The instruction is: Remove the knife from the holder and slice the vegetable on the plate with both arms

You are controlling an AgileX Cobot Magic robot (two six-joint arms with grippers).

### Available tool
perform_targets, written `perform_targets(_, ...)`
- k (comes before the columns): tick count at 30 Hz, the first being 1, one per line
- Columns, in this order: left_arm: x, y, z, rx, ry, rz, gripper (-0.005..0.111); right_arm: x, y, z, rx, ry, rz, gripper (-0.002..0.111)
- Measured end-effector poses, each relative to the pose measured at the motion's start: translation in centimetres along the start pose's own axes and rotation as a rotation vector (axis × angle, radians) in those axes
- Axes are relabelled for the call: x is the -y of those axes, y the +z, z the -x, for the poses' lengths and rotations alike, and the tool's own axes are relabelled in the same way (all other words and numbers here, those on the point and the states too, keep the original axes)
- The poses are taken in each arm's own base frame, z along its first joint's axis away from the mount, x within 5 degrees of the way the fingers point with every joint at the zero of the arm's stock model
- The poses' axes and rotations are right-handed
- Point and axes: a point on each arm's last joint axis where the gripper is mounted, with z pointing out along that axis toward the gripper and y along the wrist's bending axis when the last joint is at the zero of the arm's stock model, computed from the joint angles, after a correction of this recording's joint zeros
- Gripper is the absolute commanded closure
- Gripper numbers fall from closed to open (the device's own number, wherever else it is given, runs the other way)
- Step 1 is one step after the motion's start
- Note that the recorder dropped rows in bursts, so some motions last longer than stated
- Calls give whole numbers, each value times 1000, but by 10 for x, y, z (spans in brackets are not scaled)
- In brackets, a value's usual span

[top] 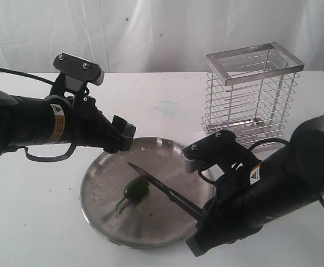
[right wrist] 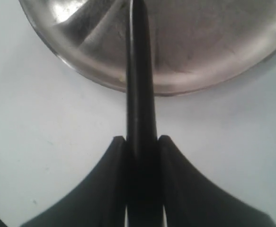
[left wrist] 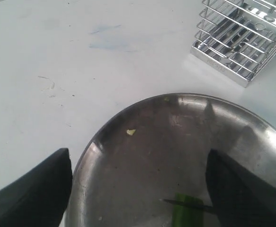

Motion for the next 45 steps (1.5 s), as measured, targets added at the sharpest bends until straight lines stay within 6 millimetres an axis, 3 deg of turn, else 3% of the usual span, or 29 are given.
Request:
perform_targets(13,-1,2,-10,-33,-42,5,28,-1,29,8,21,77,-25,108)
perform_targets(25,-1,24,-29,-120,-45,9,28,-1,31,8,20,80,-26,108)
perform_targets(45,-1,25,-30,-126,-46,7,28,-5,42,11,45,116,-32,108)
